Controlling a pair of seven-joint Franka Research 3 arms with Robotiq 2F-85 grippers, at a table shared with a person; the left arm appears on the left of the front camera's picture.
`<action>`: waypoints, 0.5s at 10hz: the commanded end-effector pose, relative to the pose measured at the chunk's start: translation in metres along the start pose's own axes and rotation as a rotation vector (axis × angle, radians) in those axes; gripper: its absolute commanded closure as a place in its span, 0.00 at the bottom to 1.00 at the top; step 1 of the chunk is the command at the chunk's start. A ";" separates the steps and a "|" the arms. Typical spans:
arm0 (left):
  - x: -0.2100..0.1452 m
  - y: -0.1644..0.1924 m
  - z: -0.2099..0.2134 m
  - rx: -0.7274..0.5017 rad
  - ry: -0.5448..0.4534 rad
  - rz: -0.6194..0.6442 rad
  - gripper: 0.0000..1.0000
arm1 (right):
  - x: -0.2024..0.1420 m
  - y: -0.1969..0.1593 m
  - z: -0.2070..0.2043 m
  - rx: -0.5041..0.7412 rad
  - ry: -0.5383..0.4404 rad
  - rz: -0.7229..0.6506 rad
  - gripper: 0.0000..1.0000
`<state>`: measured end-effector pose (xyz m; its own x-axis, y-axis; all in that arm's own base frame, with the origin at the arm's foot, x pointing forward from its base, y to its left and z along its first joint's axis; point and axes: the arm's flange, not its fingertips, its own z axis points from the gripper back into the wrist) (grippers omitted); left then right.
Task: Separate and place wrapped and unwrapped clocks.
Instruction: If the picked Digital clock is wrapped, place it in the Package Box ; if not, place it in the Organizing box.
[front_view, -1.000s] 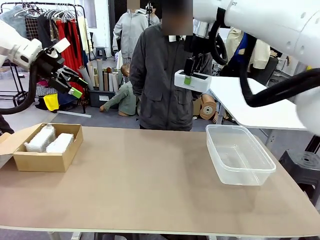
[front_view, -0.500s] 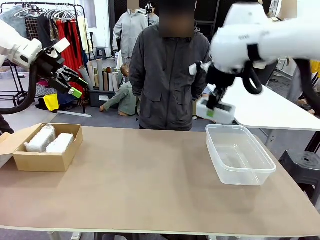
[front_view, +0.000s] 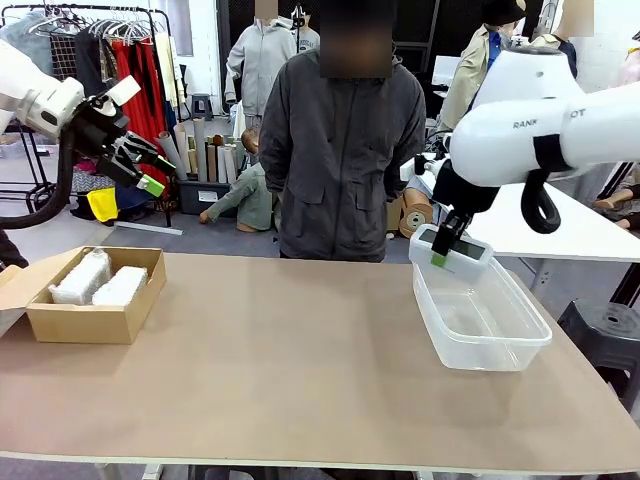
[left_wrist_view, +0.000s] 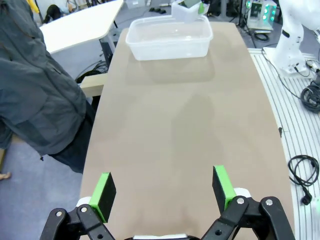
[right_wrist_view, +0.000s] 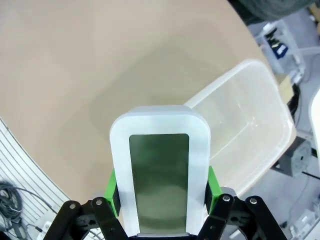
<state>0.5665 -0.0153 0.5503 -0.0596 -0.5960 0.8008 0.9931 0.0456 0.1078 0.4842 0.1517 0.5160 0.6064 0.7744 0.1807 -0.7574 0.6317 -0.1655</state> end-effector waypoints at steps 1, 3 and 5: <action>0.001 -0.001 0.002 -0.003 0.007 -0.005 0.00 | 0.015 -0.010 0.007 0.002 0.012 0.007 1.00; 0.001 -0.001 0.002 -0.003 0.007 -0.005 0.00 | 0.015 -0.010 0.007 0.002 0.012 0.007 1.00; 0.001 -0.001 0.002 -0.003 0.007 -0.005 0.00 | 0.025 -0.032 -0.010 0.054 -0.032 -0.072 1.00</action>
<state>0.5664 -0.0154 0.5504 -0.0598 -0.5960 0.8008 0.9931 0.0455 0.1080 0.5044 0.1546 0.5176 0.6201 0.7626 0.1842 -0.7520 0.6447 -0.1372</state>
